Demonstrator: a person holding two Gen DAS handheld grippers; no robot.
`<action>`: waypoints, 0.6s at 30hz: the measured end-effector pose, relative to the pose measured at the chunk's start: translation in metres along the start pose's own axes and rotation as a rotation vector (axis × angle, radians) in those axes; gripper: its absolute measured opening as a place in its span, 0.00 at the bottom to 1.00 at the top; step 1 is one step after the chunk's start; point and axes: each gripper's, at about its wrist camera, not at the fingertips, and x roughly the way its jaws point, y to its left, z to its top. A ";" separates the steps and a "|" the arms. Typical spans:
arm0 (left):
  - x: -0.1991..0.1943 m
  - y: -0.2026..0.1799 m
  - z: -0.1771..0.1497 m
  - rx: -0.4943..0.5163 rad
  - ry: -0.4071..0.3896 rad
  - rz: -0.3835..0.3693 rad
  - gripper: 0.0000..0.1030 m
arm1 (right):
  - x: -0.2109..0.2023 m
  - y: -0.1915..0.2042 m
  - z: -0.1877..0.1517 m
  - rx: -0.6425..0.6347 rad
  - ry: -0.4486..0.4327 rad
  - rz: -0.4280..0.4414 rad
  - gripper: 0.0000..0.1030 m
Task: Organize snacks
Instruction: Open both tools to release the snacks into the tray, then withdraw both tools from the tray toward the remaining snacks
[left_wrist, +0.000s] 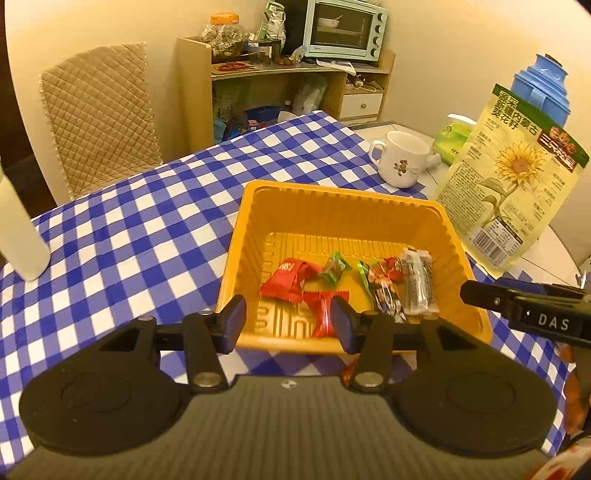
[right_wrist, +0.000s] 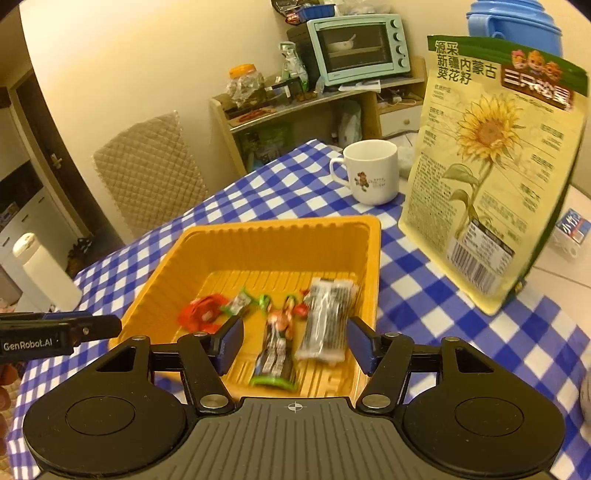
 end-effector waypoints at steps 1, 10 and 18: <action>-0.005 0.000 -0.003 0.001 -0.001 0.004 0.49 | -0.006 0.001 -0.004 -0.003 0.000 0.004 0.61; -0.049 -0.002 -0.045 -0.024 0.020 0.024 0.52 | -0.047 0.017 -0.037 -0.026 0.027 0.048 0.64; -0.077 0.003 -0.086 -0.076 0.053 0.051 0.53 | -0.069 0.037 -0.069 -0.094 0.082 0.090 0.65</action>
